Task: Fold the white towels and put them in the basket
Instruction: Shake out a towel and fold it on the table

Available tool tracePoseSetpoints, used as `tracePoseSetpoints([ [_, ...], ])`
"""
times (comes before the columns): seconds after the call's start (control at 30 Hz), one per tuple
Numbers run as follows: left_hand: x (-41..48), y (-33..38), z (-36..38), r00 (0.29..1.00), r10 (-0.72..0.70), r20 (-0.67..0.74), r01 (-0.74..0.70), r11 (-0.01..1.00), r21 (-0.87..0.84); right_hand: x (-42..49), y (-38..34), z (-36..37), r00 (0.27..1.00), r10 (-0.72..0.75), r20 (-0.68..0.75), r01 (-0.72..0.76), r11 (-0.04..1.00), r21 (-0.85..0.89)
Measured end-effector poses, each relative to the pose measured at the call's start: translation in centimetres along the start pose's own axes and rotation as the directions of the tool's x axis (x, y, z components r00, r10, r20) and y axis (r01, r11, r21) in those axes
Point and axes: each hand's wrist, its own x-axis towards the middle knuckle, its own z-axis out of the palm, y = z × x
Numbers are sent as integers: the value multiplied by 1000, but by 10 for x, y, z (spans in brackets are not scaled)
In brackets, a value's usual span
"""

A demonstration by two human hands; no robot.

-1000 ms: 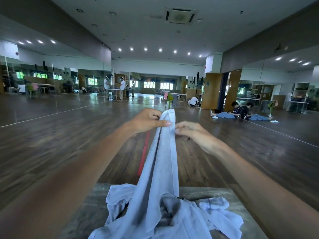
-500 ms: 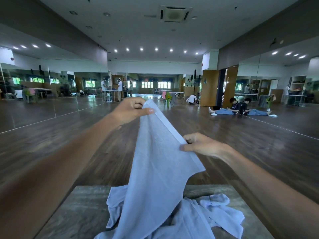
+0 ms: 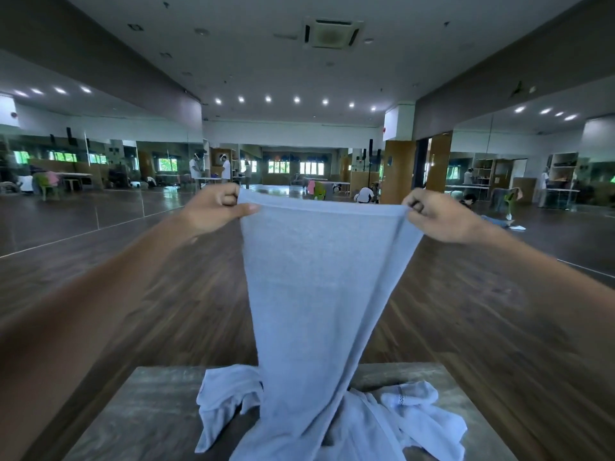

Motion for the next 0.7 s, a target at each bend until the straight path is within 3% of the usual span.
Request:
tracePoseSetpoints([
  [0.13,22,23,-19,986,69,-151,-69,998,3,37,-20,-45,999,-30,-38,24,990,-138],
  [0.23,34,44,-33,957,138,-254,-139,990,15,55,-34,-77,966,-71,-250,40,991,-127],
  [0.27,39,49,-39,940,156,-304,-154,988,32,59,-39,-85,963,-80,-256,48,991,-127],
  [0.33,45,56,-49,920,200,-337,-174,979,107,62,-48,-97,992,-84,-97,67,984,-167],
  [0.4,42,61,-54,944,214,-251,-173,969,175,62,-53,-105,998,-66,-2,65,986,-152],
  [0.5,36,62,-60,956,236,-175,-215,968,132,63,-57,-116,987,-90,-133,78,993,-92],
  [0.63,35,67,-74,983,164,-79,-163,986,16,59,-64,-126,991,-6,136,16,997,-69],
  [0.7,34,73,-77,993,119,0,-119,992,35,59,-63,-131,983,27,184,-24,1000,-15],
])
